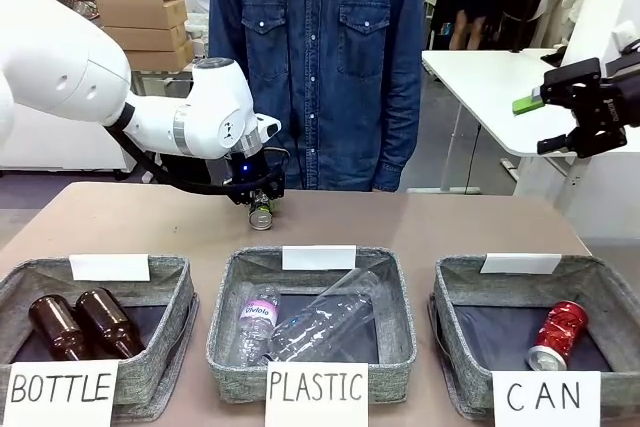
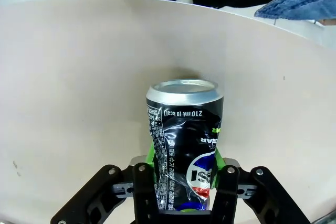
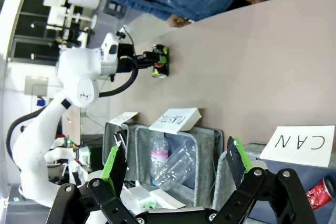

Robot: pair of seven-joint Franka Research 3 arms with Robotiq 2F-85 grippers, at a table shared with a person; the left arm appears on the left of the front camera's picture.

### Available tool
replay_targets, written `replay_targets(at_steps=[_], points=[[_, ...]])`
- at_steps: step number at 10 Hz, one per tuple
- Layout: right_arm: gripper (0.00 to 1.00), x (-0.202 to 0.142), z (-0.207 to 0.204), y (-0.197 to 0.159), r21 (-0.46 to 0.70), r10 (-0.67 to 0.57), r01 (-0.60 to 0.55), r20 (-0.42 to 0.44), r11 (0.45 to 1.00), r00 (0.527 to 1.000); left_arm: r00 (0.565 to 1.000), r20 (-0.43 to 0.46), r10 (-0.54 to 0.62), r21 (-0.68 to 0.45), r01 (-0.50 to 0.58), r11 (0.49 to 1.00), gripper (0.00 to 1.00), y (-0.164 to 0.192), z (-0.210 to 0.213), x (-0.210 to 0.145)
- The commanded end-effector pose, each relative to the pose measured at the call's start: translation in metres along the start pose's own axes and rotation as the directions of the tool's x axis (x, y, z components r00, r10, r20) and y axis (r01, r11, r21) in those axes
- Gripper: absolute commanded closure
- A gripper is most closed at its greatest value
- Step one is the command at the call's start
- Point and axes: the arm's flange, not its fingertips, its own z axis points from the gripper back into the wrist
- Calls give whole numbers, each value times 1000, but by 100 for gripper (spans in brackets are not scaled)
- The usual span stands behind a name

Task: Sort the can waste into the basket.
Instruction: Pick up the can waste from the table and place it in the right Fabric basket.

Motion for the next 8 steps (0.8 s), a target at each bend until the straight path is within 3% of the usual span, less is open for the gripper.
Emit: replay_targets(at_steps=[1, 2, 5, 7, 8], points=[[0, 3, 2, -1, 1, 24, -24, -8, 1000, 1000, 999, 31, 40, -3, -40, 999, 100, 10, 34, -12], [0, 3, 2, -1, 1, 24, -24, -8, 1000, 1000, 999, 33, 39, 12, -39, 999, 100, 26, 79, -27], [0, 3, 2, -1, 1, 24, -24, -8, 1000, 1000, 987, 155, 49, -24, -46, 999, 100, 57, 219, -142], [0, 3, 2, -1, 1, 24, -24, -8, 1000, 1000, 973, 232, -14, -25, 20, 999, 100, 55, 268, -229], [0, 3, 2, -1, 1, 24, -24, -8, 1000, 1000, 973, 223, -59, -37, 69, 997, 100, 57, 285, -263]])
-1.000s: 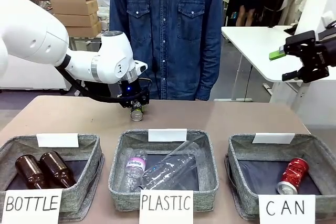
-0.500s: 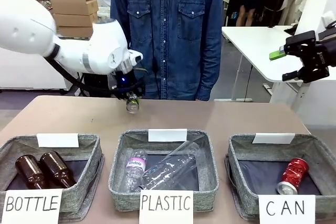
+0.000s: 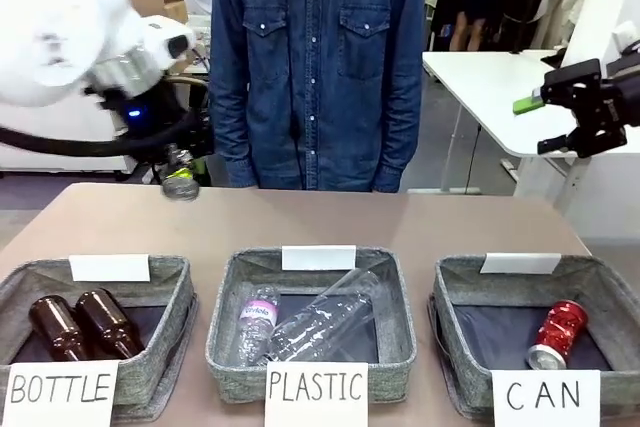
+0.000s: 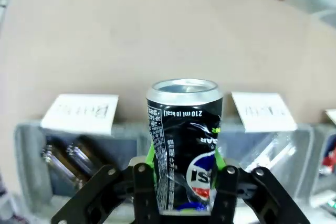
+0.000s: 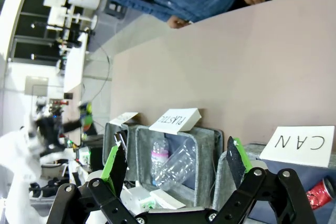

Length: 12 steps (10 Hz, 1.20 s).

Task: Sort the can waste into the basket.
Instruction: Pick up the can waste from the table and place it in the right Fabric basket.

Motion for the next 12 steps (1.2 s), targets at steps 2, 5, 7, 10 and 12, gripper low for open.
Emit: replay_targets(at_steps=[2, 5, 7, 10, 12], points=[[0, 3, 1, -2, 1, 23, -23, -10, 1000, 1000, 1000, 18, -13, -110, 15, 994, 100, 25, 44, -47], [0, 3, 1, -2, 1, 23, -23, -10, 1000, 1000, 1000, 12, -12, -21, 12, 1000, 100, 0, 26, -36], [0, 3, 1, -2, 1, 23, -23, -10, 1000, 1000, 1000, 9, -1, -21, 1, 1000, 62, 6, 32, -47], [0, 1, 33, 8, 3, -7, 7, 16, 1000, 1000, 813, 111, -571, -33, 578, 816, 62, -111, 50, -60], [0, -21, 101, 0, 55, -94, 89, 92, 995, 991, 614, 187, -767, -69, 787, 613, 62, -186, 35, -65]])
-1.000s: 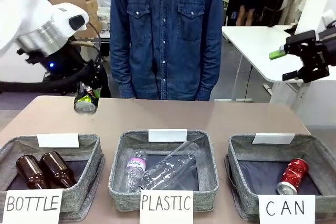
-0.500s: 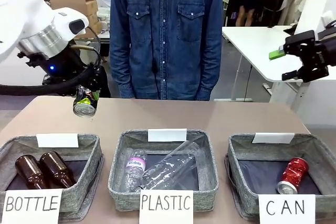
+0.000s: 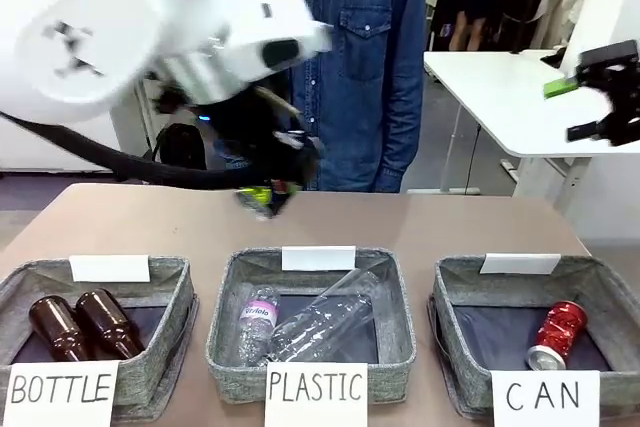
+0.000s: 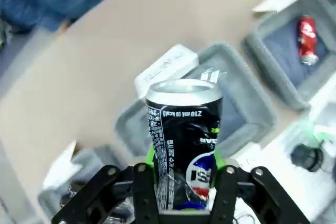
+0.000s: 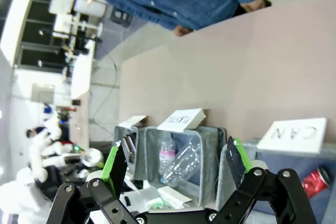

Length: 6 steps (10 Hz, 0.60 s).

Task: Sort the can waste into the basket.
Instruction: Pick up the can waste from the table and place it in the right Fabric basket.

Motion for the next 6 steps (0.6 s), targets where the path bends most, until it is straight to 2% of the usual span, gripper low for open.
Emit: replay_targets(at_steps=[1, 2, 3, 4, 6], points=[[0, -38, 81, -9, 53, -100, 96, 78, 994, 992, 969, 55, -241, -32, 243, 969, 62, -14, -47, 58], [0, -61, 113, -17, 149, -118, 107, 69, 983, 991, 943, 45, -331, -92, 334, 938, 62, -35, -71, 80], [0, -84, 138, -26, 197, -136, 115, 97, 974, 986, 915, 60, -400, -112, 404, 908, 62, -56, -92, 101], [0, -100, 156, -37, 195, -167, 133, 170, 972, 971, 875, 90, -476, -207, 484, 850, 62, -83, -112, 119], [0, -125, 182, -64, 245, -241, 177, 262, 953, 934, 840, 104, -532, -374, 529, 762, 62, -141, -164, 147]])
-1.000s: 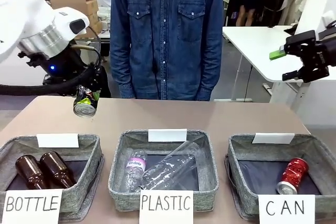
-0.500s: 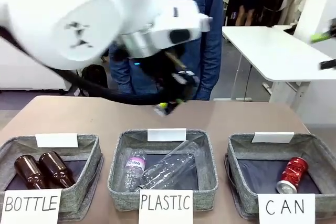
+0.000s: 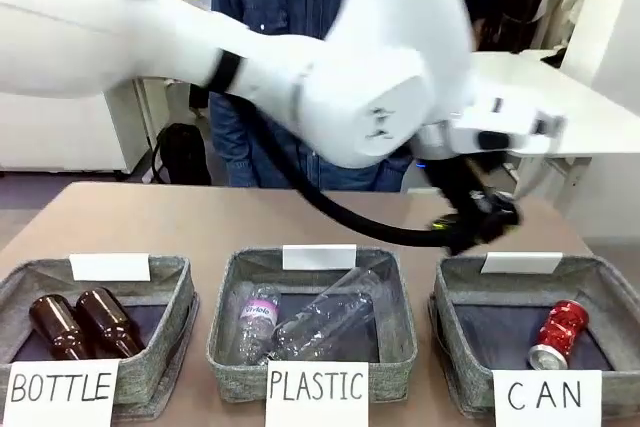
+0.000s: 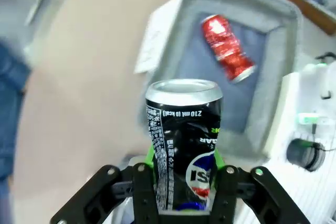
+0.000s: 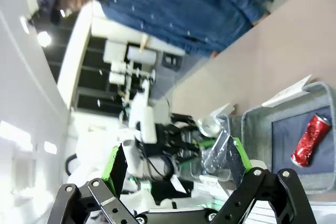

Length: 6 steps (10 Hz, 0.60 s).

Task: Sort the can waste into the basket.
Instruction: Pick up the can waste from the table and place it in the right Fabric basket.

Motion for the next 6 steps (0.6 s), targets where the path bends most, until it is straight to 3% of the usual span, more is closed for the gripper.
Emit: replay_targets(at_steps=[1, 2, 3, 6], points=[[0, -11, 8, -26, 17, -74, 73, 67, 997, 995, 999, -36, -35, -185, 28, 982, 62, -10, -33, 39], [0, 0, 0, 0, 0, 0, 0, 0, 1000, 1000, 999, -46, -18, -245, 7, 969, 62, -15, -47, 47], [0, 0, 0, 0, 0, 0, 0, 0, 1000, 1000, 999, -40, -4, -276, -7, 961, 62, -17, -54, 56], [0, 0, 0, 0, 0, 0, 0, 0, 1000, 1000, 998, -61, -22, -234, 7, 972, 62, -16, -61, 60]])
